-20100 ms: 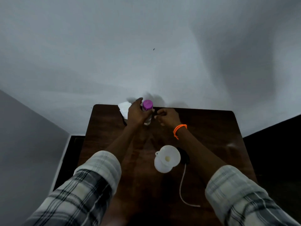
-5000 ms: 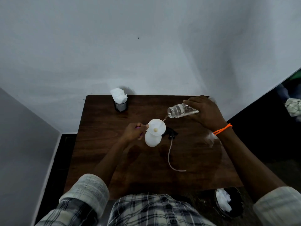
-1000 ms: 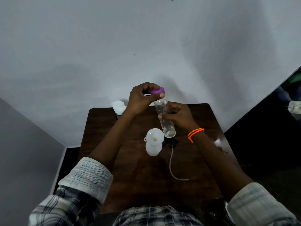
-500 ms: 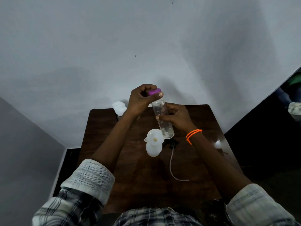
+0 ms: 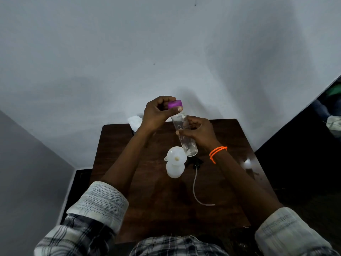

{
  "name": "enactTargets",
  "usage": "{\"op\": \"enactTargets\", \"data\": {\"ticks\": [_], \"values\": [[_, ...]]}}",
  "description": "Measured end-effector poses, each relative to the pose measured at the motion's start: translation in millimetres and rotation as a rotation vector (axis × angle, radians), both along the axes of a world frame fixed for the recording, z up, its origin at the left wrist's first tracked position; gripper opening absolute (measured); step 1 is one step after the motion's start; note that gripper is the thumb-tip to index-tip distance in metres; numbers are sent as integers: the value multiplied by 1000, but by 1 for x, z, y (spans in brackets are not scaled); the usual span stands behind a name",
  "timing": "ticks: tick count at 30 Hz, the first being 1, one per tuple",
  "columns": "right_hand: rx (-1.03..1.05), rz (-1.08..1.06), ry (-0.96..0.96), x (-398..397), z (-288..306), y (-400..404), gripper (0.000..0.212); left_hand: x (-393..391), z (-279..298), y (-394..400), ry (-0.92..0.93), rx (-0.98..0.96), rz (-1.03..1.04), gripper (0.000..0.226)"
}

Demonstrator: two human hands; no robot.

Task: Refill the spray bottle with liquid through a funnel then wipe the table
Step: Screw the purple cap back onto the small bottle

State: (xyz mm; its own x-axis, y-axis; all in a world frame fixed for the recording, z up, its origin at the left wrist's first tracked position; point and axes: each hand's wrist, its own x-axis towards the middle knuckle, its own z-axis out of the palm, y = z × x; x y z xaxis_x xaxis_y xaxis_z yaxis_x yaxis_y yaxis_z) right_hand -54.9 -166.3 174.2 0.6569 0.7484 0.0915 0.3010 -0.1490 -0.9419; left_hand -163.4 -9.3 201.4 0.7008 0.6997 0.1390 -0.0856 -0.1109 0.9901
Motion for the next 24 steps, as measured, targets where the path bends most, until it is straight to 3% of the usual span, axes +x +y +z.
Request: {"op": "enactTargets", "data": {"ticks": [10, 15, 24], "values": [[35, 0, 88, 2, 1, 5, 29, 1, -2, 5, -42, -52, -71, 30], [36, -9, 76, 4, -1, 6, 38, 6, -4, 5, -67, -99, 27, 32], [30, -76, 80, 11, -12, 9, 44, 13, 0, -2, -112, -222, 21, 22]]}}
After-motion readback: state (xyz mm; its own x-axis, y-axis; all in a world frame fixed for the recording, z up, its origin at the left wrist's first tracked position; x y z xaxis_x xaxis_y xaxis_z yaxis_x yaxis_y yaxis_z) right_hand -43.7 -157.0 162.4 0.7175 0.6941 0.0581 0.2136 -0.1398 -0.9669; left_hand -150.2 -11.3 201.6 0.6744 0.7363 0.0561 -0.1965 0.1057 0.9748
